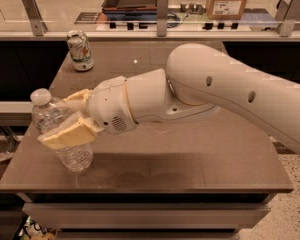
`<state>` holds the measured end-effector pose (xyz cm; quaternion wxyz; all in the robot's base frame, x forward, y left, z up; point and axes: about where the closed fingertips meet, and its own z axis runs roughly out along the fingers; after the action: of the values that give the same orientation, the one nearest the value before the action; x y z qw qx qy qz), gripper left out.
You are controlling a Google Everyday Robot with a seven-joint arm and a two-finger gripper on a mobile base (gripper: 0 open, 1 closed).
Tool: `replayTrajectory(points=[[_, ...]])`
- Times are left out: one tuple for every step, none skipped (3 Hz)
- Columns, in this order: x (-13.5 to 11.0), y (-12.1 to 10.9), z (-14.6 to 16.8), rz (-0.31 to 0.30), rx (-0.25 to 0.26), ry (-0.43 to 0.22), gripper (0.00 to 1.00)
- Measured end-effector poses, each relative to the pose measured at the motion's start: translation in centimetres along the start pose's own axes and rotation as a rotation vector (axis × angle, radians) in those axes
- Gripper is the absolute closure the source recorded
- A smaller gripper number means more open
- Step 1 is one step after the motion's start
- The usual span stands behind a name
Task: Pick water bottle
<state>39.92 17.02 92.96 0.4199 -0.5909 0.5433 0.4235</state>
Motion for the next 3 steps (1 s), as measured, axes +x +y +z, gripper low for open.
replayTrajectory(points=[[-0.9,0.0,-0.5,-0.038,-0.003,-0.017,1.0],[-2.7,-0.6,-1.7,-0.13,-0.005,-0.035,1.0],[-5.3,-1.4,-2.4,-0.228,-0.006,-0.034,1.0]])
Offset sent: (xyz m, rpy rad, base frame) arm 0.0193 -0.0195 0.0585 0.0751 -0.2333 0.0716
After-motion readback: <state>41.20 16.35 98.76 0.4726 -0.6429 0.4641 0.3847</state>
